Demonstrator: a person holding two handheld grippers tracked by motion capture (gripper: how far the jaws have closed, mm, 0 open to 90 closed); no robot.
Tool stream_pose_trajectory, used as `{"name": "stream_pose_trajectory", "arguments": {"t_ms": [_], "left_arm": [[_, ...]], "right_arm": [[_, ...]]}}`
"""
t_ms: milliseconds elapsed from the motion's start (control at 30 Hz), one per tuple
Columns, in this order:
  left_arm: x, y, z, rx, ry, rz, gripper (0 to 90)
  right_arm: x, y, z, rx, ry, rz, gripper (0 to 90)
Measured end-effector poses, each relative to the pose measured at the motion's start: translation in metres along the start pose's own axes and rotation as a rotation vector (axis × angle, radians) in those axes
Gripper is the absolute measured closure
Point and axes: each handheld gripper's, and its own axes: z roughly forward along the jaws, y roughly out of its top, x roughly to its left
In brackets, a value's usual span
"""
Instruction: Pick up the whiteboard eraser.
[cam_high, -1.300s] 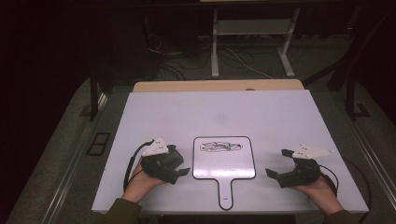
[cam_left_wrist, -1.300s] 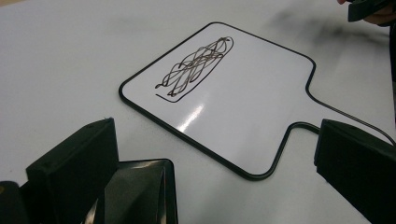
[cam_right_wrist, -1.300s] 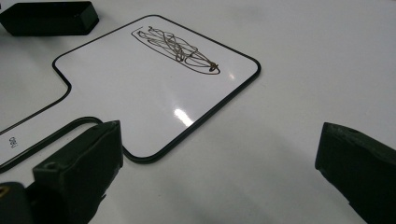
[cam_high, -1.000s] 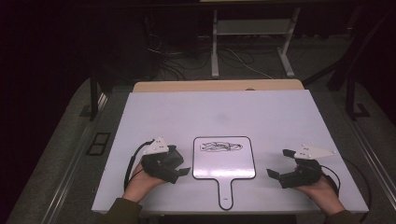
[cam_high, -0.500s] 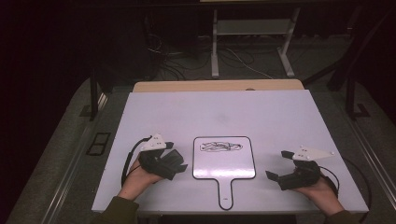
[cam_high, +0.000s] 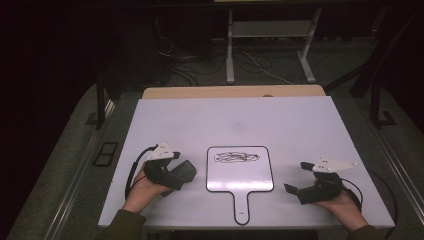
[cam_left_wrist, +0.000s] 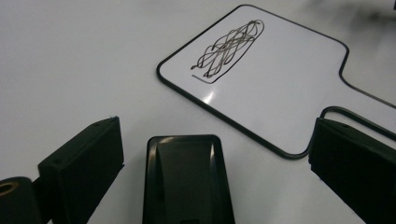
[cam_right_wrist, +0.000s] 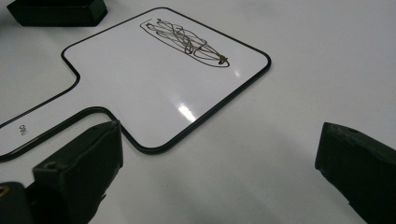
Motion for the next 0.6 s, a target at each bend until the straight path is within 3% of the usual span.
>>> {"name": "stream_pose_trajectory", "arguments": {"t_ms": [267,600], "left_arm": [[0.007,-0.008,-0.004,0.095,0.036,-0.021,10.5],[0.009,-0.016,-0.009,0.182,0.034,-0.031,18.5]], "right_arm": [[0.000,-0.001,0.000,0.005,-0.002,-0.003,0.0],[0.000,-0.001,0.001,0.009,-0.003,-0.002,0.0]]}}
